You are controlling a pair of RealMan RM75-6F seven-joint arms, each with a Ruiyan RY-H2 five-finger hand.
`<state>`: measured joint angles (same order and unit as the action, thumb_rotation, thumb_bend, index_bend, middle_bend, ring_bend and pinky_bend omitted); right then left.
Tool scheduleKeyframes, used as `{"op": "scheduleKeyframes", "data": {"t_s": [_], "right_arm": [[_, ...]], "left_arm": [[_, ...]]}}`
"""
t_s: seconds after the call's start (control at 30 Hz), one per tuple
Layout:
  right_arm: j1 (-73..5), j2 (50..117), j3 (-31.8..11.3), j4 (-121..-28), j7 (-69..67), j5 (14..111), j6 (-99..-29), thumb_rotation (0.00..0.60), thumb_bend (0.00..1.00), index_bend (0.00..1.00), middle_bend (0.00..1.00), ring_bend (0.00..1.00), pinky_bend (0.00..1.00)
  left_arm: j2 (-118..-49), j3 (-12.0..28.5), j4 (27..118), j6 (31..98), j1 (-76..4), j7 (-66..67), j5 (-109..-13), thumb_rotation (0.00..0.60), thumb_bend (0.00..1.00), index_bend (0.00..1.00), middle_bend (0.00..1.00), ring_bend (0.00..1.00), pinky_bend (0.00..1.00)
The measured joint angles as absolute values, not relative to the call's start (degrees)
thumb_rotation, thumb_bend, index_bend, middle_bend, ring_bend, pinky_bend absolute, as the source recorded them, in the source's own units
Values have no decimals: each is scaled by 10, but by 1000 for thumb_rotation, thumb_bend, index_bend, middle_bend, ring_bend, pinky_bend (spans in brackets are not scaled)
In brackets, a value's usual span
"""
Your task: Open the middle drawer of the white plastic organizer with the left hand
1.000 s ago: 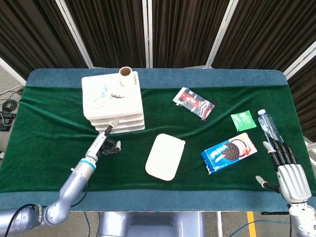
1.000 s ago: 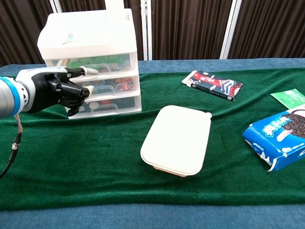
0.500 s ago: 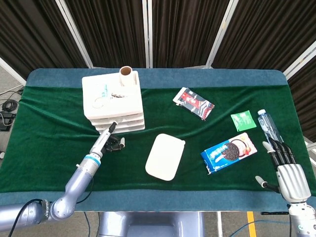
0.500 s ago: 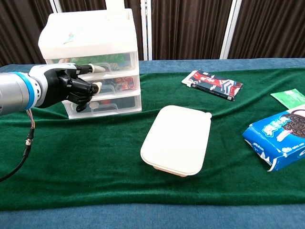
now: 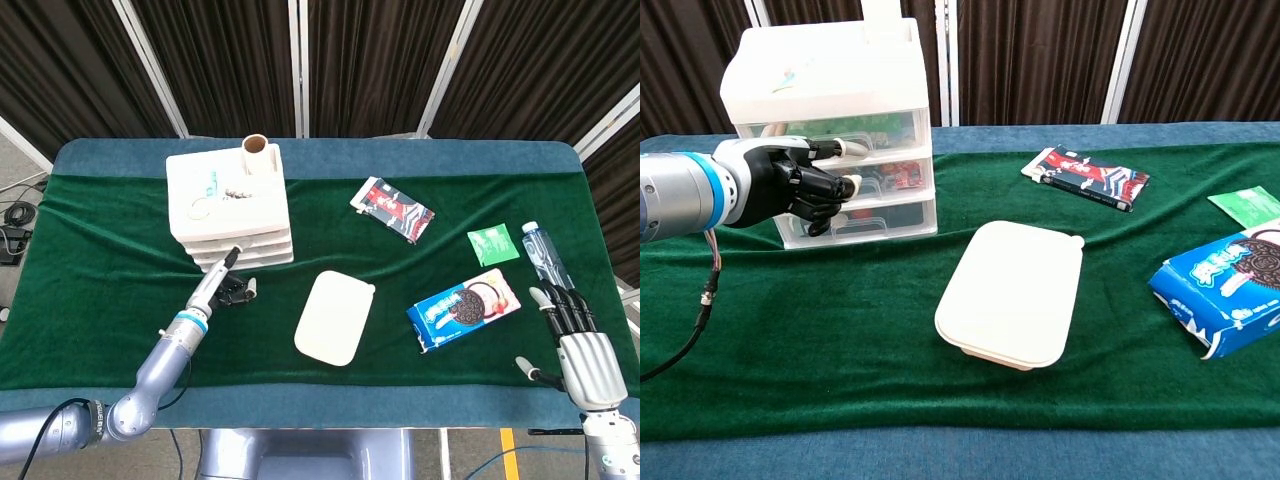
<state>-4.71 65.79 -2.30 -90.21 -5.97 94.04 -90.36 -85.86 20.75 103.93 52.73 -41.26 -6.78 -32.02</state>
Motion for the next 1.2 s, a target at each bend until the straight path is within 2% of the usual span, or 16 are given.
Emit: {"op": "scheduleKeyframes", "data": {"t_s": [0.33,1.2], "right_arm": [[-47,658,-22,-903,-58,941,-904,600,36,0,0,0,0],[-47,658,-23,-904,-57,940,-904,600,36,0,0,0,0]], "left_arm": [[-850,205,1047,519,-410,-72,-329,600,647,35,928,803,741],[-845,184,1079,520,-406,-70,-360,600,646,37,927,803,741]]}}
